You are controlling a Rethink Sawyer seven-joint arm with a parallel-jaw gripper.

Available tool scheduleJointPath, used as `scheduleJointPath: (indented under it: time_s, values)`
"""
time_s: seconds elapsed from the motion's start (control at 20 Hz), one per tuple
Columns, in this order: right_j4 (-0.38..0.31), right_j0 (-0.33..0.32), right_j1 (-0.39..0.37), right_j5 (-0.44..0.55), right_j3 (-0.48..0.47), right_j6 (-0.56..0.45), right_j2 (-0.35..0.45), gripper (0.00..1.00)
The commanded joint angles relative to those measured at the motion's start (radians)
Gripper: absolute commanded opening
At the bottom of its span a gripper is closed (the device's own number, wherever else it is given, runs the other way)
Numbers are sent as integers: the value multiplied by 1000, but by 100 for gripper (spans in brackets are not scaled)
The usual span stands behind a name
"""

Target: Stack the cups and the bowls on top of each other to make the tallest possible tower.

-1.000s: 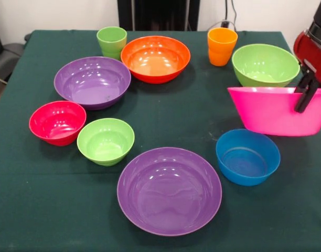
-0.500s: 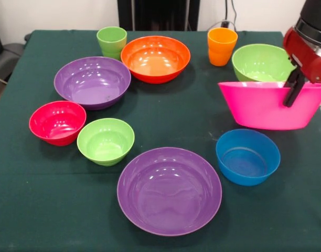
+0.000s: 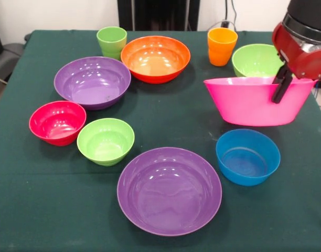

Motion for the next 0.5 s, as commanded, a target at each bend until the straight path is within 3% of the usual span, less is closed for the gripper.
scheduleJointPath:
  time_s: [0.05, 0.5]
  values:
    - [-45, -65, 16, 137, -66, 208, 60, 0]
    - [-18, -156, 103, 293, -304, 325, -9, 0]
